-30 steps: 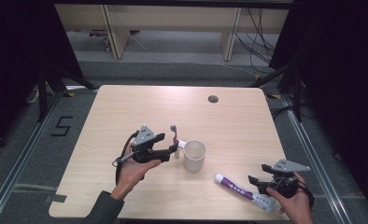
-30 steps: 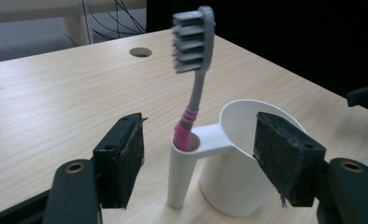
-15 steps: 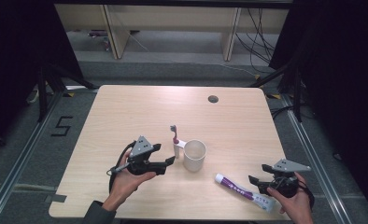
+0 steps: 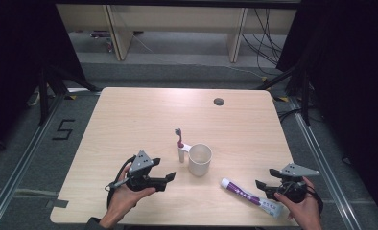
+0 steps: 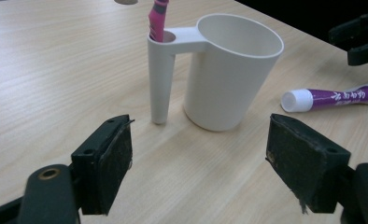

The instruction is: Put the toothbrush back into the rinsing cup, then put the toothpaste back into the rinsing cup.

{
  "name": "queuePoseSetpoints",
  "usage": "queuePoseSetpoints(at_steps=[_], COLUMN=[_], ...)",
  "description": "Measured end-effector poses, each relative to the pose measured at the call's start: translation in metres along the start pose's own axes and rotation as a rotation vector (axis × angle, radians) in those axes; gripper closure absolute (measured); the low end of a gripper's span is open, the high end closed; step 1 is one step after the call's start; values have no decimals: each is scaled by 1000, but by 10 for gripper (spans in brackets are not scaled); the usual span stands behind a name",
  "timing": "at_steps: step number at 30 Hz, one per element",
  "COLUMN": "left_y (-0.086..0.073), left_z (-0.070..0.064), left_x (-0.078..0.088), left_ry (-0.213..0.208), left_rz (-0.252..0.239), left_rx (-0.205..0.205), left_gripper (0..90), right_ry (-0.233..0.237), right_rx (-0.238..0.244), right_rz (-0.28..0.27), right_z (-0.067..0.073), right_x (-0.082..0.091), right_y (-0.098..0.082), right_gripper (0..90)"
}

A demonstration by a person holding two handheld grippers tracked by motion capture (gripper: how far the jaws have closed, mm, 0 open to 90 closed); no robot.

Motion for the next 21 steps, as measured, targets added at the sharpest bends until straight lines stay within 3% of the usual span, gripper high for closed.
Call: queuePoseSetpoints(at_steps=[4, 7, 14, 17, 18, 21], left_y=[-6, -10, -18, -22, -24, -27], left_z=[-4, -8, -20, -23, -23, -23], left_x=[1, 2, 3, 4, 6, 7], left_ry=[-3, 2, -23, -28, -32, -34], left_rz=[7, 23, 34, 42, 50, 48], left_rx=[-9, -29, -35, -35, -37, -29], left_gripper=[218, 217, 210, 204, 202, 191], right_ry=[-3, -13, -11, -3, -10, -14], right_rx=[-9, 16, 18, -16, 16, 20], right_rz=[-3, -9, -10, 0, -11, -12], right_z=[0, -4, -3, 0, -3, -3], right_x=[0, 0, 0, 0, 0, 0], right_y=[0, 1, 1, -1, 1, 1], right_gripper=[245, 229, 221, 219, 219, 219])
Point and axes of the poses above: each handheld gripper's, and its own axes: x roughly backward along the jaws, y roughly out of its top, z roughly to its left, the point moved 8 cm from there along -x, roughly forward along the jaws, and after that the axes turned 12 degrees about -x, right-handed, at the moved point
